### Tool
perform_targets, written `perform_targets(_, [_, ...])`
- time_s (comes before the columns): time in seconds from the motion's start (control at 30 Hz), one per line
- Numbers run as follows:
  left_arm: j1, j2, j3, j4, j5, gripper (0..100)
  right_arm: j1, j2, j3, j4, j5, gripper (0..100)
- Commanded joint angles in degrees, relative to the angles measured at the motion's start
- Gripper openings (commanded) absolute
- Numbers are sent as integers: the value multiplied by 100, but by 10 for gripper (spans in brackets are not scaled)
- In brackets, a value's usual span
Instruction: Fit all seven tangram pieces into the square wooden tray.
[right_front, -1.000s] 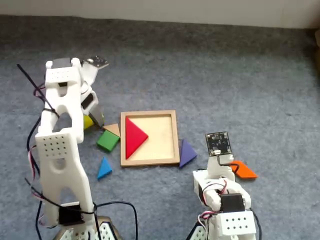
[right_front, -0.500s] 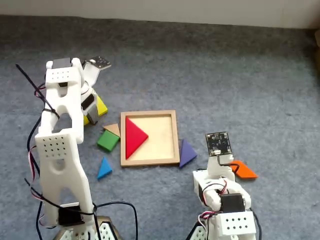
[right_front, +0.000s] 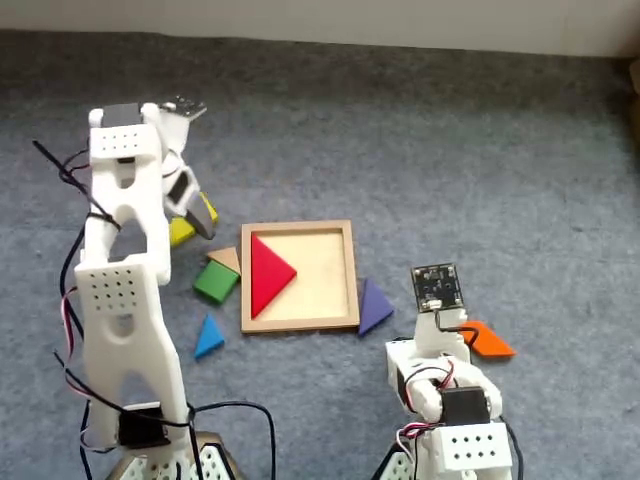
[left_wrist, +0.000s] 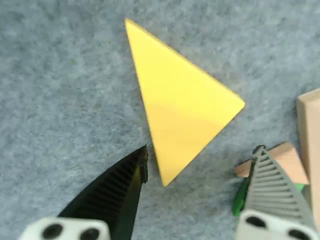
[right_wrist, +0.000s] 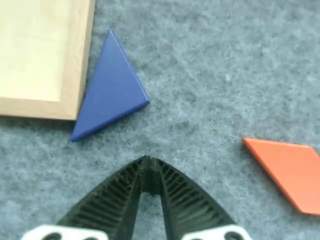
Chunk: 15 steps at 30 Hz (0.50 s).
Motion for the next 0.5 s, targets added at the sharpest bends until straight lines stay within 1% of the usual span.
perform_targets(0.0, [400,-321,-180,-229,870,330,75,-31,426,-57,-18,6])
perform_targets(0.1, [400,-40,-171,-642,1073,329,75,-31,426,-57,-18,6])
perform_targets(0.2, [365,268,-180,-862,1073,329,75,-31,426,-57,-18,6])
perform_targets(0.47, [312,400,-277,-932,1073,329,75,-31,426,-57,-18,6])
